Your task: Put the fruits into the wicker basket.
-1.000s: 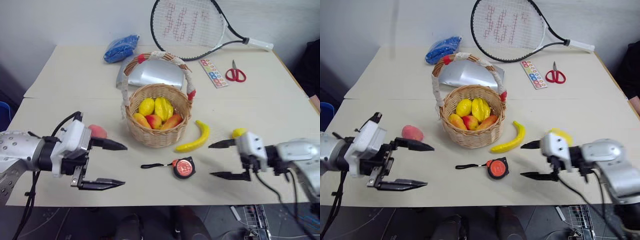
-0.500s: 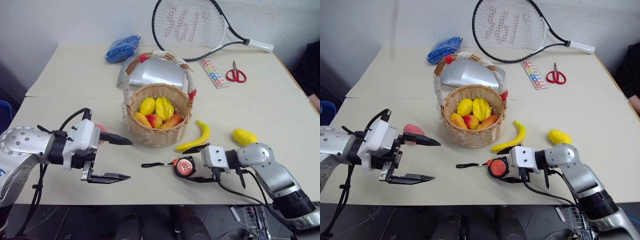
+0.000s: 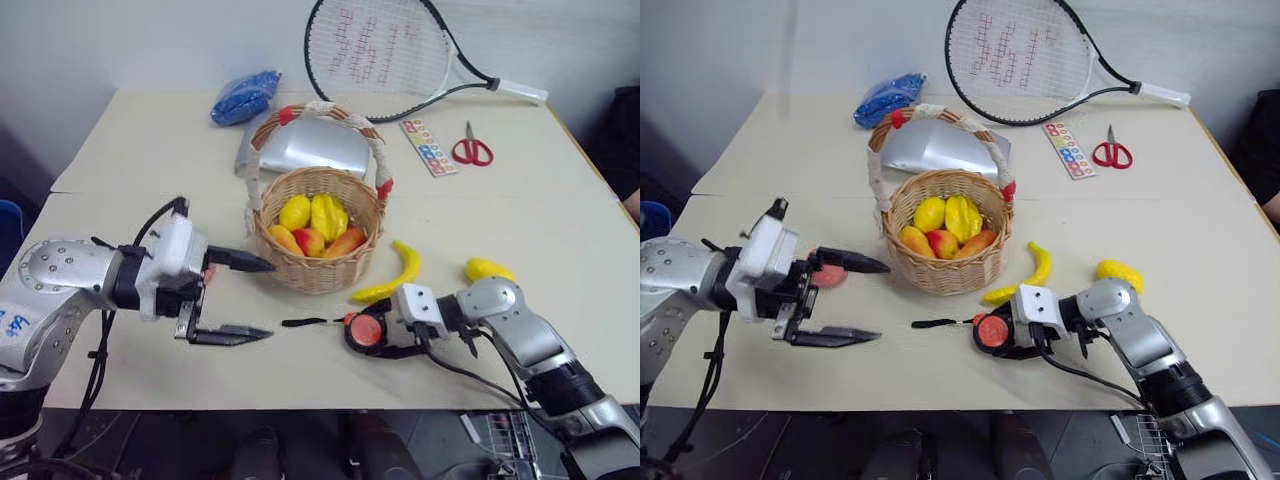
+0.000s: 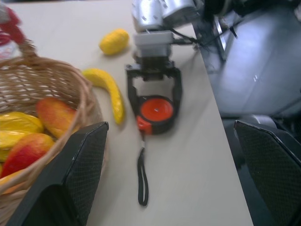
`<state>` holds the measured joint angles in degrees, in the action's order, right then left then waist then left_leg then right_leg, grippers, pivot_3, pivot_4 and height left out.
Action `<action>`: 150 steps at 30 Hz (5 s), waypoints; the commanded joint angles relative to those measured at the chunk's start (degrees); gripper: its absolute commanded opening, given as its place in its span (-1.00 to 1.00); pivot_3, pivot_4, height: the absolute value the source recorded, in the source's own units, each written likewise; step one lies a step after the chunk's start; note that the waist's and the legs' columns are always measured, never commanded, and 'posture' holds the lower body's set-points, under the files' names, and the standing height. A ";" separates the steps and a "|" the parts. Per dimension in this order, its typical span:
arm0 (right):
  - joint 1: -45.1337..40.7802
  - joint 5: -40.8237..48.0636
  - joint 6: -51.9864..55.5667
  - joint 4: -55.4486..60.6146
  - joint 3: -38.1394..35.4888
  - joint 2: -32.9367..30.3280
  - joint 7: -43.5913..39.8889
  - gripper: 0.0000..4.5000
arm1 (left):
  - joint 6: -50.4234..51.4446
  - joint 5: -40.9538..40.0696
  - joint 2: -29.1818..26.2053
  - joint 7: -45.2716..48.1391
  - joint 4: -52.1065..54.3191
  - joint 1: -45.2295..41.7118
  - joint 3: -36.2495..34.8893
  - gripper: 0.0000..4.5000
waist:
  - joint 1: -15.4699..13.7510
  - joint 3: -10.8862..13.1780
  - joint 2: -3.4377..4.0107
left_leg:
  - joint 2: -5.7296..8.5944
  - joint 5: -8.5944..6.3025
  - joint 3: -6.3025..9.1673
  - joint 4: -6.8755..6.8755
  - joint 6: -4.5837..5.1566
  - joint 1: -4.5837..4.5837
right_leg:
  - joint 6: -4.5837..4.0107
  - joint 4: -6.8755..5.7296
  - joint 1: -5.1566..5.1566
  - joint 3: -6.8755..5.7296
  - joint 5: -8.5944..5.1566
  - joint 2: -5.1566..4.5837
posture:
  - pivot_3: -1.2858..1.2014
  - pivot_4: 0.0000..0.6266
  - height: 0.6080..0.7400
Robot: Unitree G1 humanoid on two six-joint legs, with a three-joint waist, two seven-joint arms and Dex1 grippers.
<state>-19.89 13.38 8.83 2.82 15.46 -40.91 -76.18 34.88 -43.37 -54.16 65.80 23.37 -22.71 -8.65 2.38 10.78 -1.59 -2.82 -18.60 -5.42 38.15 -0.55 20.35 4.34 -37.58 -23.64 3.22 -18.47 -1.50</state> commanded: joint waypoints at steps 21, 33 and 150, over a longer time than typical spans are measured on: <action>10.63 4.29 15.06 -26.22 -44.53 -10.43 36.97 0.42 | 1.47 -2.93 9.46 -1.05 -1.88 -15.66 4.99 1.00 | 0.82 0.02 -0.02 | 0.07 0.20 -0.21 -0.04 -0.29 -0.03 | 0.15 0.15 0.05 0.28 0.05 0.06 | 0.03 -0.52 1.00; 7.46 9.31 19.33 -26.05 -45.47 -14.14 28.76 0.99 | 1.12 -0.94 8.14 -3.93 -2.78 -14.25 2.37 1.00 | 1.06 0.03 0.15 | 0.04 0.32 -0.24 -0.09 -0.43 -0.10 | 0.19 0.13 0.08 0.34 0.06 0.12 | 0.03 -0.52 1.00; 19.13 29.09 41.52 27.25 -37.35 -1.58 47.36 1.00 | 9.02 -4.49 2.21 6.63 -10.19 -13.17 -2.17 0.98 | -0.52 0.10 -0.38 | 0.14 0.36 0.16 0.01 -0.08 0.73 | 0.28 0.16 -0.48 0.08 0.20 -0.07 | 0.03 -0.52 1.00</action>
<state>1.95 43.61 48.35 30.84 -24.49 -44.05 -33.75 44.92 -47.23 -52.09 71.16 11.42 -34.40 -11.78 1.86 10.88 -1.97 -2.68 -18.17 -5.31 38.14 -0.77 21.10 4.61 -37.43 -24.16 3.33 -18.27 -1.56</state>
